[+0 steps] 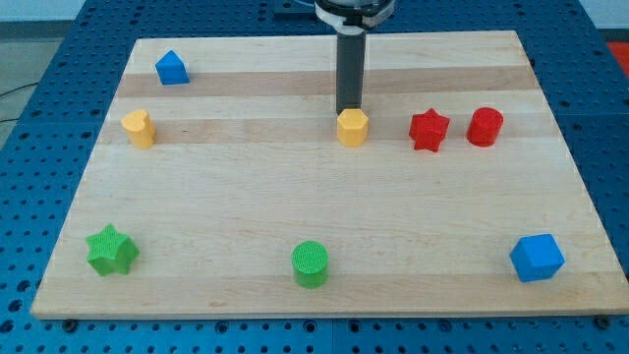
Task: Move the yellow heart towards right
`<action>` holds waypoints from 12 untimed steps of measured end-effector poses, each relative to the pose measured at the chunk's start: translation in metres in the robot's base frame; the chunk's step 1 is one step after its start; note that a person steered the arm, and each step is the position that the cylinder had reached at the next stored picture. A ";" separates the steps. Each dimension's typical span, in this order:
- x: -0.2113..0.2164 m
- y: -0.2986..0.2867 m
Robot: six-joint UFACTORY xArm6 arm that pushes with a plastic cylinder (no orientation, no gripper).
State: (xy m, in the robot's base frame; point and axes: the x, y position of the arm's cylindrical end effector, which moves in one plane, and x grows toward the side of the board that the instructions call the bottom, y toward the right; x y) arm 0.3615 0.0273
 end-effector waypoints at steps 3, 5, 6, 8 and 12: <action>-0.044 -0.069; -0.044 -0.254; -0.044 -0.331; 0.014 -0.329; -0.009 -0.207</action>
State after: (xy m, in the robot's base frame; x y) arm 0.3522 -0.1801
